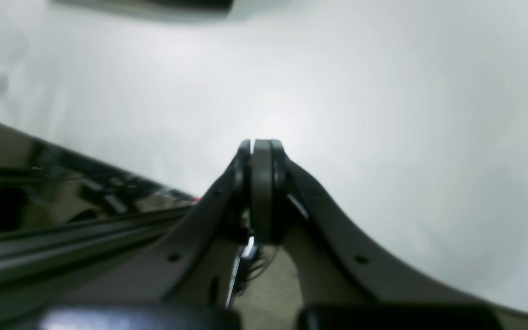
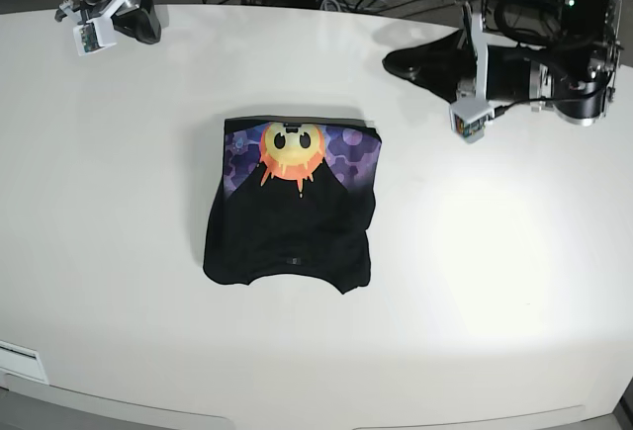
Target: Fold the T-shirt properly
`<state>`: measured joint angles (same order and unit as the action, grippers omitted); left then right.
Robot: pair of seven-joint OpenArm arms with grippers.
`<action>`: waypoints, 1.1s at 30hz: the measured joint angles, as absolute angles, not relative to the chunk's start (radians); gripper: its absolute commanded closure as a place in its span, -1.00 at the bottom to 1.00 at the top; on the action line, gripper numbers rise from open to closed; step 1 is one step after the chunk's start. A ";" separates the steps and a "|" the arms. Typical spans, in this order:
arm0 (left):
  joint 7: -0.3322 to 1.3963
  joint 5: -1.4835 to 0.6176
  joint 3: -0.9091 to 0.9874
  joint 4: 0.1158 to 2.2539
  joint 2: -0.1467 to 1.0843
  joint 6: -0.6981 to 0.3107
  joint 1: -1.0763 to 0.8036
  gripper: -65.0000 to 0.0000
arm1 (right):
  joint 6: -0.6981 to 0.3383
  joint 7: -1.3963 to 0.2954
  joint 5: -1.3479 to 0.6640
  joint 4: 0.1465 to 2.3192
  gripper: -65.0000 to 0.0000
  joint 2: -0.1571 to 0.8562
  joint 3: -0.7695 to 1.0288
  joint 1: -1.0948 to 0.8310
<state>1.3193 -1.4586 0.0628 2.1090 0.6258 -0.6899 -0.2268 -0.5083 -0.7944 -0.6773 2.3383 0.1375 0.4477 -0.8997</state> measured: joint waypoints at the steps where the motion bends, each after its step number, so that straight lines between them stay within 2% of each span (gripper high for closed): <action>1: 1.321 -1.459 0.094 2.151 0.627 -0.691 -0.274 1.00 | -0.508 -0.800 -0.695 2.338 1.00 0.139 0.448 -0.911; 5: 1.306 -1.463 0.208 2.246 0.624 -0.692 -0.467 1.00 | -0.509 -0.822 -0.710 2.338 1.00 0.146 0.451 -0.995; 10: 1.309 -1.444 0.280 2.250 0.617 -0.692 -0.701 1.00 | -0.513 -0.826 -0.717 2.339 1.00 0.141 0.448 -1.114; 14: 1.285 -1.353 0.284 2.249 0.615 -0.693 -0.857 1.00 | -0.512 -0.827 -0.717 2.339 1.00 0.147 0.449 -1.187; 19: 1.138 -1.126 0.285 2.229 0.558 -0.692 -0.999 1.00 | -0.550 -0.829 -0.719 2.314 1.00 0.142 0.425 -1.218; 22: 1.045 -1.009 0.278 2.147 0.522 -0.695 -1.002 1.00 | -0.563 -0.799 -0.675 2.167 1.00 0.141 0.385 -1.179; 26: 0.910 -0.858 0.196 1.918 0.517 -0.680 -0.951 1.00 | -0.559 -0.768 -0.578 1.936 1.00 0.149 0.295 -1.084; 30: 0.776 -0.696 0.059 1.578 0.509 -0.621 -0.773 1.00 | -0.527 -0.640 -0.429 1.687 1.00 0.157 0.174 -0.930; 33: 0.638 -0.553 -0.028 1.291 0.456 -0.553 -0.603 1.00 | -0.456 -0.565 -0.348 1.498 1.00 0.194 0.071 -0.801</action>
